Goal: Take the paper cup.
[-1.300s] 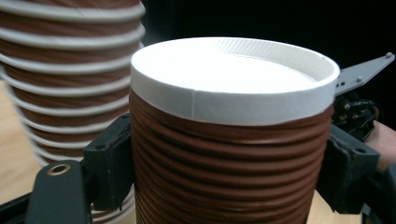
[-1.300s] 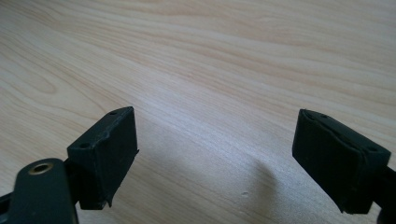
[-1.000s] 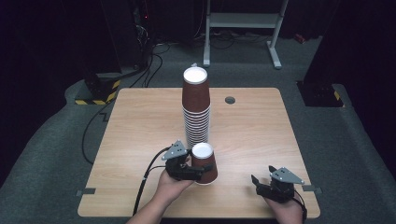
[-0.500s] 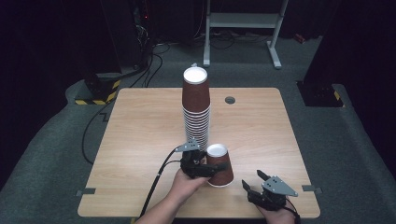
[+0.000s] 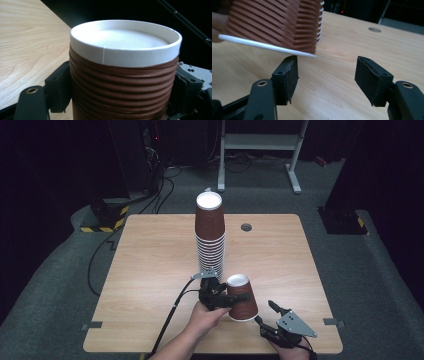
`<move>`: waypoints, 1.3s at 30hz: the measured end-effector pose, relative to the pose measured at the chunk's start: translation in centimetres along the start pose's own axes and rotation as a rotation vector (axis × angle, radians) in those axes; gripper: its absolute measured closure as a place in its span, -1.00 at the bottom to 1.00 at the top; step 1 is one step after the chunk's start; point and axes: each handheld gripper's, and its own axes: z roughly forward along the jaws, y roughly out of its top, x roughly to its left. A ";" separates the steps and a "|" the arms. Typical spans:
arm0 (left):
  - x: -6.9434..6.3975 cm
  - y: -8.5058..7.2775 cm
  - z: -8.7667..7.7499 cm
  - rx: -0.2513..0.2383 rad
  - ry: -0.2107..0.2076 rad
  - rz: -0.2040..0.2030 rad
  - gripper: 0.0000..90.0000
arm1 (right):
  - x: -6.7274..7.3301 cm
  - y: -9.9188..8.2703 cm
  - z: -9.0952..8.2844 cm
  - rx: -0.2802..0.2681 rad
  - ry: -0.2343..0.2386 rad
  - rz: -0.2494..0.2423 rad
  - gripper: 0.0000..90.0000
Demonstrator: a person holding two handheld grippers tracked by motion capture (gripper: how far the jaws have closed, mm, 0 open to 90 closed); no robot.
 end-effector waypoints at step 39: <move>-0.2 0.3 -0.9 -0.052 -0.049 -0.092 -0.56 | 1.0 0.4 1.4 -0.273 0.019 -0.070 0.64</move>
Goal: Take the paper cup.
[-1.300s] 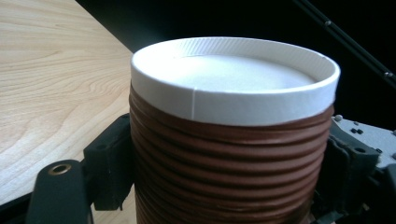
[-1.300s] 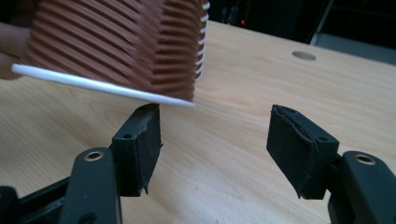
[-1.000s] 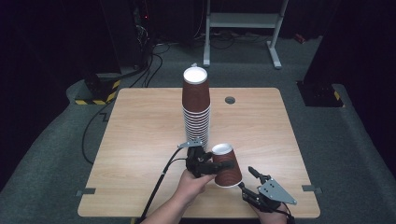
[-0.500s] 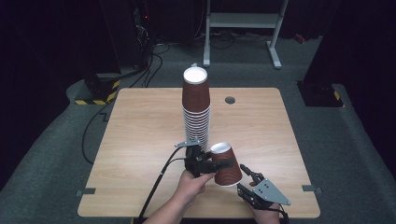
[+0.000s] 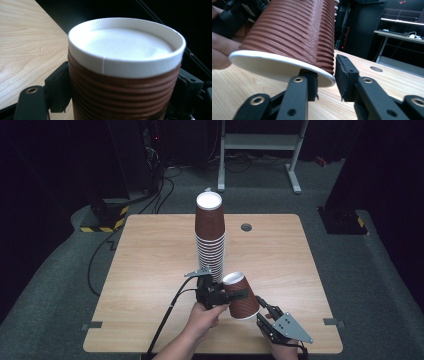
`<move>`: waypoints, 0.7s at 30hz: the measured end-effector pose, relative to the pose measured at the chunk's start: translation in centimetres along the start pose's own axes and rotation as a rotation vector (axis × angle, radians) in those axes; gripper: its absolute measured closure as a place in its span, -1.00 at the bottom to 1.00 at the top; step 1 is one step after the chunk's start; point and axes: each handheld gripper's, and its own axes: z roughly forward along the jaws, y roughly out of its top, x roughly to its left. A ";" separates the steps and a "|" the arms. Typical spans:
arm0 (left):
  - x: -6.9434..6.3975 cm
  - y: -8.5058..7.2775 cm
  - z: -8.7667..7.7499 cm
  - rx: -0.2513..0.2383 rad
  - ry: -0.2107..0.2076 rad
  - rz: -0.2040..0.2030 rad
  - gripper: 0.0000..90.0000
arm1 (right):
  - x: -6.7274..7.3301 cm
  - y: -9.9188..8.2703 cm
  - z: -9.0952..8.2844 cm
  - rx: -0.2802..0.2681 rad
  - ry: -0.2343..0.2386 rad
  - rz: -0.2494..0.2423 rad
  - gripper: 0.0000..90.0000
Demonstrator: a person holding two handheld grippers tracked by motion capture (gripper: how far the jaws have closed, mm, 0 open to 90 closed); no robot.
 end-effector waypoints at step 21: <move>-0.5 0.4 -1.1 -0.019 0.083 0.112 -0.74 | 0.7 0.7 -0.7 -0.007 -0.050 -0.098 0.86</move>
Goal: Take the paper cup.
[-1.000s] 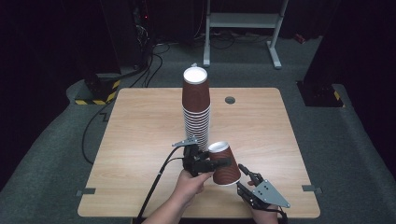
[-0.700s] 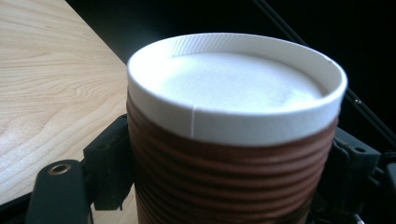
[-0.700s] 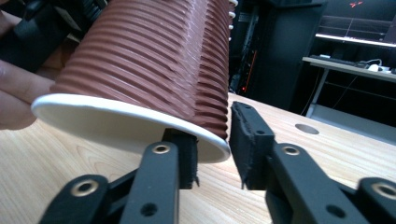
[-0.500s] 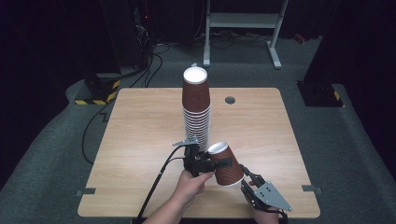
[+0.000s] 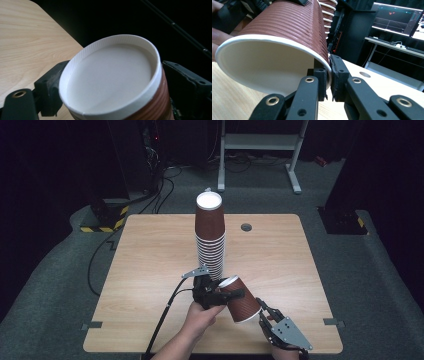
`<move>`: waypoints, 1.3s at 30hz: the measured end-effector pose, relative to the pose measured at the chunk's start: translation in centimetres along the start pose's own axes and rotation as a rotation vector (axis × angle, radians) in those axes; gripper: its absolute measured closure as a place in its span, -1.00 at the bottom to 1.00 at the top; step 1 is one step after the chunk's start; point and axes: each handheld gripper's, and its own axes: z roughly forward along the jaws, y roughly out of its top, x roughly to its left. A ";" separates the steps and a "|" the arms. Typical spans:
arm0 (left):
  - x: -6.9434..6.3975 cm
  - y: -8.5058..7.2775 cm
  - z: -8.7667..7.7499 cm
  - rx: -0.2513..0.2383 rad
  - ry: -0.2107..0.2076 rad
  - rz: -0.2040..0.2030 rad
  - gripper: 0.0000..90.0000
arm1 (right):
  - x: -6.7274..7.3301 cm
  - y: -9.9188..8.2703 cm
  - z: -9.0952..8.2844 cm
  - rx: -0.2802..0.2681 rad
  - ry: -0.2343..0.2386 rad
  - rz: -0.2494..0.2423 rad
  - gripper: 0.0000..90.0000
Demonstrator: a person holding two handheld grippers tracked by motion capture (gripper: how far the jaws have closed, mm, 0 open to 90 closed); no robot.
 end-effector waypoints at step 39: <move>5.2 -3.7 -13.1 0.113 0.598 0.302 -0.54 | -1.7 0.2 -1.1 0.076 -0.046 0.070 0.91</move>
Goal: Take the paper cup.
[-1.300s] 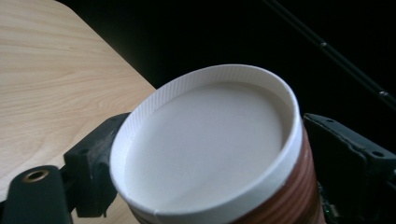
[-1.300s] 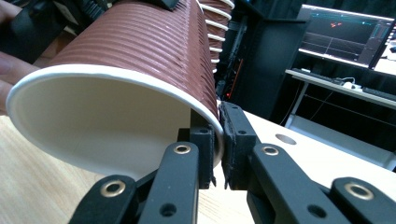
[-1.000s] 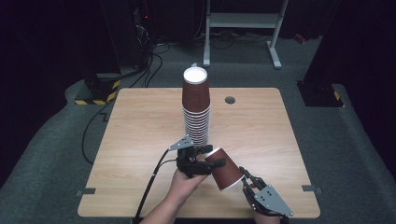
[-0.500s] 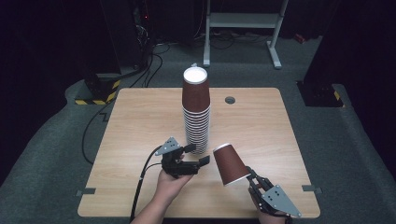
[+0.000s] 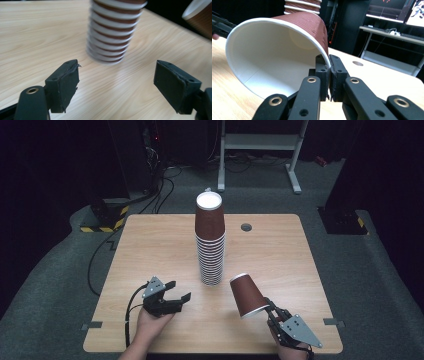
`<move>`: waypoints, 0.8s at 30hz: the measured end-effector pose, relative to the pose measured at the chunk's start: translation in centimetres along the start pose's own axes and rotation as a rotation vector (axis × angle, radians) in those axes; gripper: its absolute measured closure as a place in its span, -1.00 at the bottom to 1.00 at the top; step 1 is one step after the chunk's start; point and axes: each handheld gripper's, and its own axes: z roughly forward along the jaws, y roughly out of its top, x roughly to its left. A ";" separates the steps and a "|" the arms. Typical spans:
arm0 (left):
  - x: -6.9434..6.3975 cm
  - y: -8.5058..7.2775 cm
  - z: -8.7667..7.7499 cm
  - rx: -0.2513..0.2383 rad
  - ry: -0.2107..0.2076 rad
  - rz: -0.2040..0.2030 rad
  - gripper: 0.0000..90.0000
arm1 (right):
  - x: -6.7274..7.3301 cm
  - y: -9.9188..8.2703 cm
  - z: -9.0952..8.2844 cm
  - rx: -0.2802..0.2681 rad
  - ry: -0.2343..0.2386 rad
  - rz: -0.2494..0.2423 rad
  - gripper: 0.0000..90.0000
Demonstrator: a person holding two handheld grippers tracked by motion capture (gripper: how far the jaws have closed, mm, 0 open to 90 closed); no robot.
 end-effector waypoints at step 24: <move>2.6 -3.5 0.9 0.245 0.154 0.109 -0.59 | -2.9 3.0 1.3 0.396 0.085 0.097 0.91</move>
